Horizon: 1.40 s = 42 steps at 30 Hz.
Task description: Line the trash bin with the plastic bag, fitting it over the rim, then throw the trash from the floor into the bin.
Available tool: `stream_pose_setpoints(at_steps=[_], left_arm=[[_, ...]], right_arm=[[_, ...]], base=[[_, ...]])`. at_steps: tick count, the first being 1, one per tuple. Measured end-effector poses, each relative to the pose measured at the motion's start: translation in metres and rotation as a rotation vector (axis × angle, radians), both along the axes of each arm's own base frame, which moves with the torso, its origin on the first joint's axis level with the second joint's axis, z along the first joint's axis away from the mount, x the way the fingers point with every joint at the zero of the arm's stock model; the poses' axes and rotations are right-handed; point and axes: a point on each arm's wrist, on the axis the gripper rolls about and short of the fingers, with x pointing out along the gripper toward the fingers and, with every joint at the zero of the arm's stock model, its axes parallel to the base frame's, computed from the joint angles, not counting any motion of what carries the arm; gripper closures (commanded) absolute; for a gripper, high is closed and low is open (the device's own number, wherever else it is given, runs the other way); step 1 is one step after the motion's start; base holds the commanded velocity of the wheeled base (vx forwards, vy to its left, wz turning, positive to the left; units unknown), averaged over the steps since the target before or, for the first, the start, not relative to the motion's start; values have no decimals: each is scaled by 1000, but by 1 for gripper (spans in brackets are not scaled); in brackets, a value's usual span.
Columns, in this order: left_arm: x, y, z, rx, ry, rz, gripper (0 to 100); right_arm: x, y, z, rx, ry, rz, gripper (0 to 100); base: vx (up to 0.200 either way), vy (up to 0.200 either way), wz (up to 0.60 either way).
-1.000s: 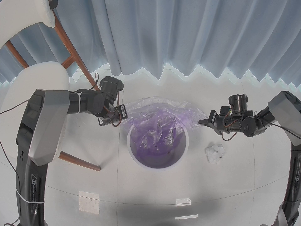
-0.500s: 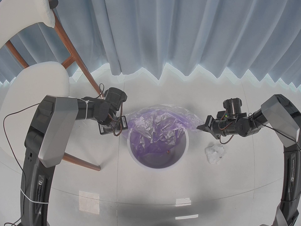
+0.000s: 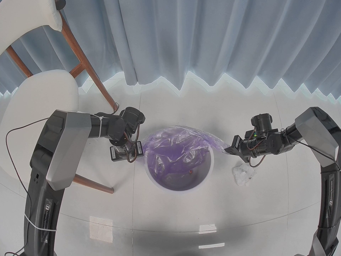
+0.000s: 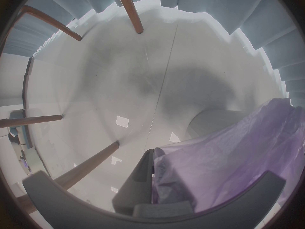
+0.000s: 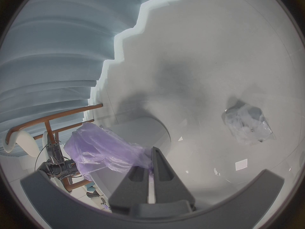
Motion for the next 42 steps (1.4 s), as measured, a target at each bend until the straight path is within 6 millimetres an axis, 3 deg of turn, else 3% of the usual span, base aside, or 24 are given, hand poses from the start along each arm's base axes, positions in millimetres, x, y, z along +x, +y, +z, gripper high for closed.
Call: stream_pose_setpoints(at_steps=[9, 16, 26, 27, 29, 30, 36, 42], left_arm=[[-21, -9, 24, -2, 60, 10, 100], [-25, -16, 35, -4, 25, 21, 100], [-21, -10, 18, 8, -52, 62, 100], [-21, -9, 15, 10, -52, 64, 0], [-24, -7, 11, 13, -49, 66, 0], [-25, -6, 10, 14, -49, 66, 0], [-35, -11, 20, 7, -72, 51, 0], [-56, -6, 39, 8, -72, 38, 0]], right_arm=[[-17, -3, 9, -13, 32, 26, 100], [-39, -7, 9, -59, 34, 81, 100], [-51, -10, 7, -108, -6, 139, 100], [-51, -10, 8, -108, -15, 139, 100], [-50, -10, 9, -107, -31, 139, 100], [-50, -10, 9, -107, -37, 140, 0], [-54, -10, 16, -105, -48, 136, 0], [-71, -14, 30, -98, -50, 128, 0]], base=[[0, 0, 0], [0, 0, 0], [0, 0, 0], [0, 0, 0], [0, 0, 0], [0, 0, 0], [0, 0, 0], [0, 0, 0]])
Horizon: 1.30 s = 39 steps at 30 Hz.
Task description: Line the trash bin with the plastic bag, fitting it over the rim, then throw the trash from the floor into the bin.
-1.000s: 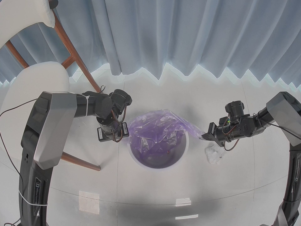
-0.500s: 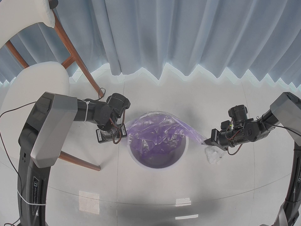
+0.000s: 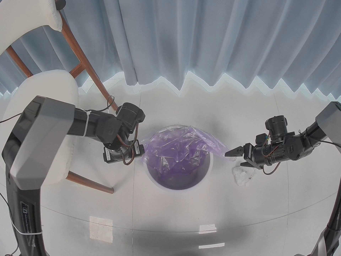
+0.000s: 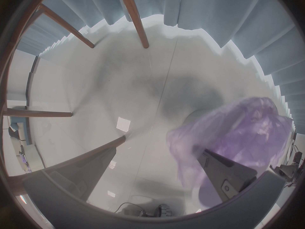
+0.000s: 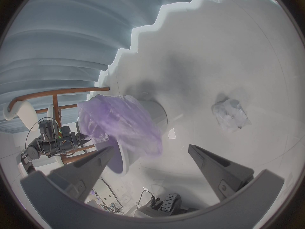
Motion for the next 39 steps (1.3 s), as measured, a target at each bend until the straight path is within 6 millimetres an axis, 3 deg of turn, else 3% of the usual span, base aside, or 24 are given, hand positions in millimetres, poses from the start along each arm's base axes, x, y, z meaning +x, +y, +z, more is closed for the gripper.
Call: stream_pose_setpoints(at_steps=[7, 12, 17, 22, 31, 39], left_arm=[[-40, 9, 18, 6, 5, -26, 0], [-55, 10, 35, -30, -117, -76, 0], [-57, 3, 56, -90, -303, -218, 0], [-60, -6, 62, -31, -404, -476, 0], [-64, -38, 46, -37, -450, -868, 0], [-31, -55, 32, 216, -633, -1072, 0]], right_arm=[[-16, -7, 12, 8, -37, -11, 0], [-14, -9, 27, 32, -173, -19, 0], [-18, -10, 36, 47, -261, -21, 0], [-27, -12, 44, 57, -325, -22, 0], [-56, -17, 53, 46, -365, -45, 0], [-74, -19, 65, 45, -394, -54, 0]], base=[[0, 0, 0], [0, 0, 0], [0, 0, 0], [0, 0, 0], [0, 0, 0], [0, 0, 0]])
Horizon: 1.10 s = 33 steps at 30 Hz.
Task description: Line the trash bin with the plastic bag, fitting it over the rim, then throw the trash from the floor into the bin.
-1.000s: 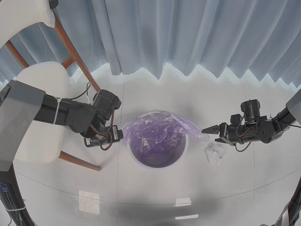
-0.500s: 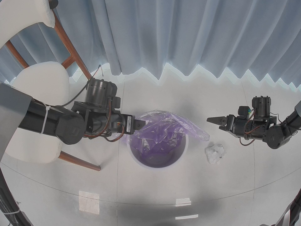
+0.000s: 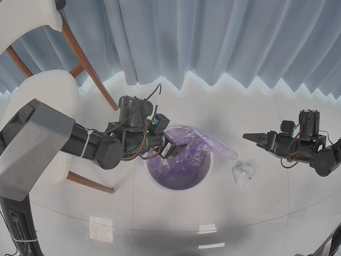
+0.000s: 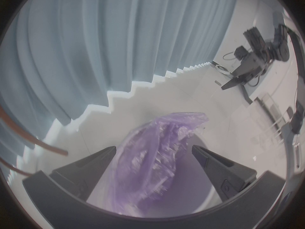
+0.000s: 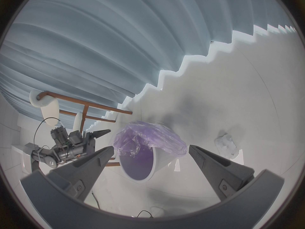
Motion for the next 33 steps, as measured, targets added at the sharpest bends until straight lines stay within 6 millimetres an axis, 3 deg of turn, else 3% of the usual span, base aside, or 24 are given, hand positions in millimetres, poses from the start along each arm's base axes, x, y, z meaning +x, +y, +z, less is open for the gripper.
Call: stream_pose_setpoints(at_steps=[6, 7, 22, 26, 33], left_arm=[[20, -7, -14, 36, -60, -12, 0], [23, -8, -17, 37, -66, -11, 100], [27, -11, -50, 81, -10, -7, 100], [13, -11, -55, 101, 24, -27, 100], [-35, -1, -72, 165, 152, -93, 100]], right_arm=[[-12, -1, 7, 2, -16, 3, 0], [-13, -1, 8, 2, -20, 3, 0], [-27, -2, 13, 2, -32, 6, 0], [-32, -3, 12, 0, -26, 7, 0], [-37, -3, 7, -4, -2, 10, 0]], base=[[0, 0, 0], [0, 0, 0], [0, 0, 0], [0, 0, 0], [0, 0, 0]])
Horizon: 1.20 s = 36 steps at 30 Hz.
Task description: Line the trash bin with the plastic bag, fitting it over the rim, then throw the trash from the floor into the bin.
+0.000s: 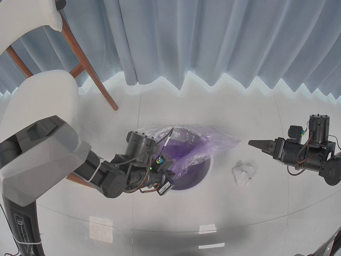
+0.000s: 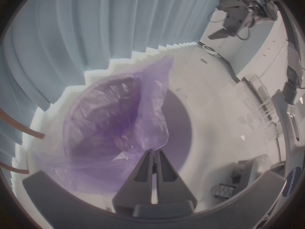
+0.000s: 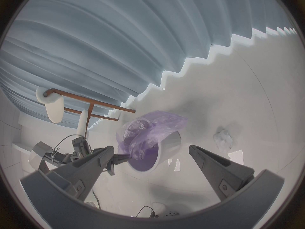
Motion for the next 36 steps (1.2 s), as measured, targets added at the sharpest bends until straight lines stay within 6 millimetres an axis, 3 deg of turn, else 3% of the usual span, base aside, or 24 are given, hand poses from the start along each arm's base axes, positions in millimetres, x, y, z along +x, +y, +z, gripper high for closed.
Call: stream_pose_setpoints(at_steps=[9, 20, 24, 33, 34, 36], left_arm=[[-54, 16, -19, 47, 115, -80, 100], [-83, 32, -47, 80, 182, -92, 100], [-84, 36, -58, 91, 199, -82, 100], [-69, 23, -69, 66, 169, -87, 100], [-67, 21, -69, 61, 165, -88, 0], [-65, 18, -70, 56, 165, -87, 0]], right_arm=[[-3, 12, -25, -20, 97, 48, 0], [2, 20, -48, -38, 175, 69, 0], [3, 20, -51, -40, 185, 71, 0], [3, 20, -53, -42, 195, 69, 0], [3, 20, -53, -43, 195, 70, 0], [3, 20, -53, -42, 195, 69, 0]], base=[[0, 0, 0], [0, 0, 0], [0, 0, 0], [0, 0, 0], [0, 0, 0], [0, 0, 0]])
